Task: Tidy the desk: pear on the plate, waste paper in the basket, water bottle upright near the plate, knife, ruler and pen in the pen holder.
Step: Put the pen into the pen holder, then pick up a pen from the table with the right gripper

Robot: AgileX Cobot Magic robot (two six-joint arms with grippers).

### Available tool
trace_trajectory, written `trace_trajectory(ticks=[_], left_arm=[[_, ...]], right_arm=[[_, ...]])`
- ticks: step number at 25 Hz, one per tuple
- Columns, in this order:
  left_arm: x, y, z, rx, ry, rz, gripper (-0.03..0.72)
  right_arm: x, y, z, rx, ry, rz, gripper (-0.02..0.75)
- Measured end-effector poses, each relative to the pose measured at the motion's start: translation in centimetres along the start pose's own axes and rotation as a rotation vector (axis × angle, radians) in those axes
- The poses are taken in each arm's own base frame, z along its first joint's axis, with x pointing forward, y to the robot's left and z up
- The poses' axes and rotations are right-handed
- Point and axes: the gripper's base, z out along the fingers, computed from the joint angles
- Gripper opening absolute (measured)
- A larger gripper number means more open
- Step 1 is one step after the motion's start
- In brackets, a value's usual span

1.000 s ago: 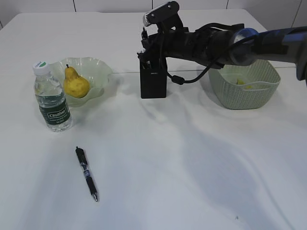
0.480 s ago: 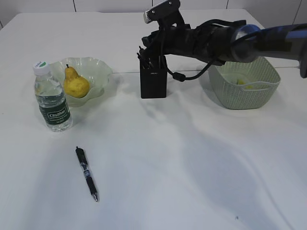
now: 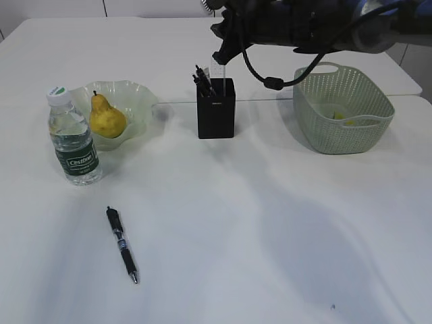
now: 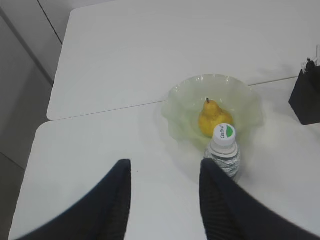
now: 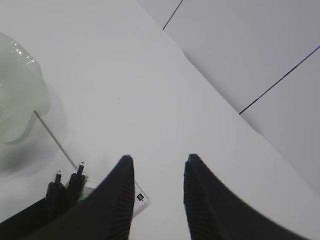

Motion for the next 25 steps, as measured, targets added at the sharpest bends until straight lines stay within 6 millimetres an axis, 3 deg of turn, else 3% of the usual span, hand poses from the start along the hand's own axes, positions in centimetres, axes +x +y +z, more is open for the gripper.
trace_trajectory(ticks=[4,12,20,25], left_arm=[[0.0,0.0,0.0,0.0,-0.002,0.0,0.316],[0.0,0.0,0.0,0.002,-0.003,-0.001,0.316],[0.0,-0.4,0.0,0.039,0.005,-0.04,0.316],[0.1,-0.6,0.0,0.07,0.011,-0.072,0.316]], right_arm=[[-0.8,-0.6,-1.1,0.003,-0.003,-0.053,0.281],[1.7,1.7,-3.6,-0.094,0.105,-0.18,0.281],[1.7,1.2,-8.9,-0.043,0.185,-0.224,0.281],[1.9,0.8,-12.5,-0.023,0.237,-0.537,0.281]])
